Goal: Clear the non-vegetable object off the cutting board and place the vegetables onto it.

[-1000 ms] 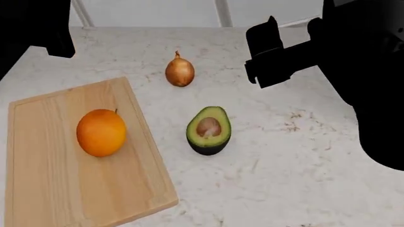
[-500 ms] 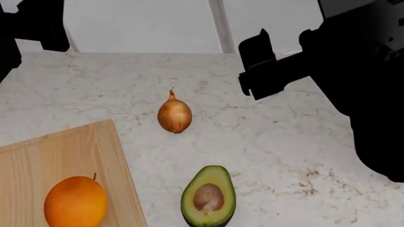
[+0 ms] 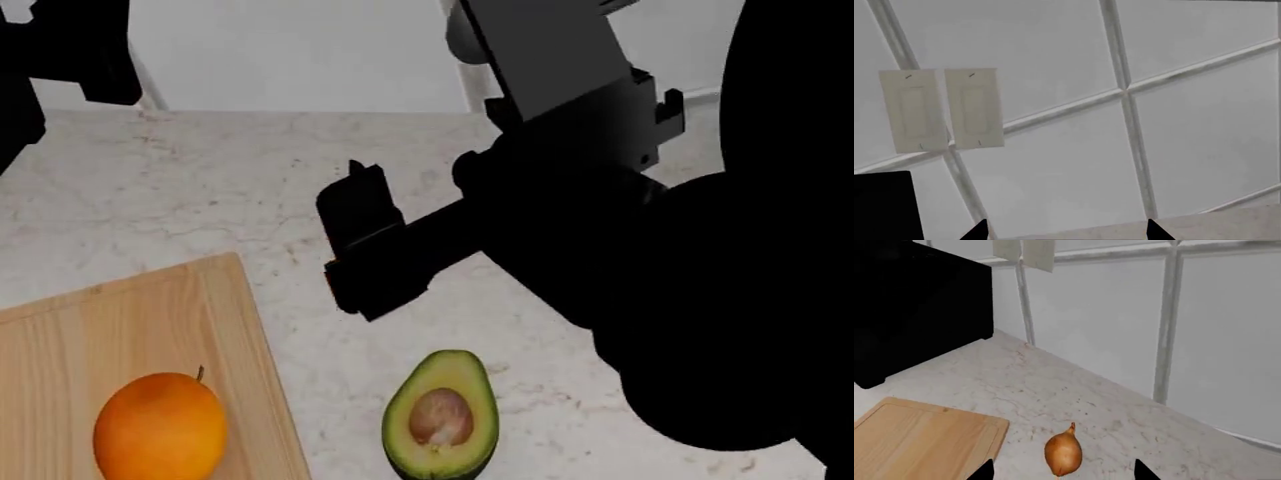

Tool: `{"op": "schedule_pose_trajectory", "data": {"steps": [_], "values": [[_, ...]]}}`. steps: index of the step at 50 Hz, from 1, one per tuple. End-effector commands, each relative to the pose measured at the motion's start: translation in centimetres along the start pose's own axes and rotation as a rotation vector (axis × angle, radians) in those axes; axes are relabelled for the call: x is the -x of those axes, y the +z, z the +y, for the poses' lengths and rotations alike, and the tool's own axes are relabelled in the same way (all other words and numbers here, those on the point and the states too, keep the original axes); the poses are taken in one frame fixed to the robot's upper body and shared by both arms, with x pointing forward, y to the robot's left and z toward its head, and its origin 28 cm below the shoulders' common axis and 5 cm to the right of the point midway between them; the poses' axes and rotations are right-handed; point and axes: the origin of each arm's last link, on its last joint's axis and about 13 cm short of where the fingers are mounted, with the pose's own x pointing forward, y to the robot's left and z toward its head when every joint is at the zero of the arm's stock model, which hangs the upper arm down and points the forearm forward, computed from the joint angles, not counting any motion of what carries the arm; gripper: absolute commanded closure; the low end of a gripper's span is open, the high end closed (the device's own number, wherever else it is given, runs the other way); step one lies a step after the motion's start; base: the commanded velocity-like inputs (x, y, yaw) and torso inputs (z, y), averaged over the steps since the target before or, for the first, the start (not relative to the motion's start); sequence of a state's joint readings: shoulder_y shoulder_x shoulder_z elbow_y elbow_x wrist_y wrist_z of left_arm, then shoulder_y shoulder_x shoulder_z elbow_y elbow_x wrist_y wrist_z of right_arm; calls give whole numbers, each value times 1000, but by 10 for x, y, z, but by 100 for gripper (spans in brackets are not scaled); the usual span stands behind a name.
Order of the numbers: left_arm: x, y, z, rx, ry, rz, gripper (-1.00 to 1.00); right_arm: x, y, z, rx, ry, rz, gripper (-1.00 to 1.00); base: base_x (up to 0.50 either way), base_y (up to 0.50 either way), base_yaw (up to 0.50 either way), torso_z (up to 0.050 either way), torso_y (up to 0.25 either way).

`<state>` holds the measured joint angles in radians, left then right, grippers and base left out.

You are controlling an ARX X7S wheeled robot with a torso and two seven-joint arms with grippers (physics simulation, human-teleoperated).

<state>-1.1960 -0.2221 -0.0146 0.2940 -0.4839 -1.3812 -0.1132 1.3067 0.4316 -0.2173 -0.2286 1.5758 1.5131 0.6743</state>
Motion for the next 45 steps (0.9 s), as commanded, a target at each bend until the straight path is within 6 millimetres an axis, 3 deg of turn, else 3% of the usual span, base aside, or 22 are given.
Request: {"op": "schedule_pose_trajectory", "data": {"steps": [1,26,45], "values": [[-1,-2,1,4,3,1,-100,-5,-3,27,-28,175,39,-100,0,0,0,0,0],[-2,-2,5,4,15,0,-100,-31,-3,69,32,433,138,-100,0,0,0,0,0],[-5,-2,7,3,24,-3,-100,-53,-22,75,58,498,229,-100,0,0,0,0,0]]}}
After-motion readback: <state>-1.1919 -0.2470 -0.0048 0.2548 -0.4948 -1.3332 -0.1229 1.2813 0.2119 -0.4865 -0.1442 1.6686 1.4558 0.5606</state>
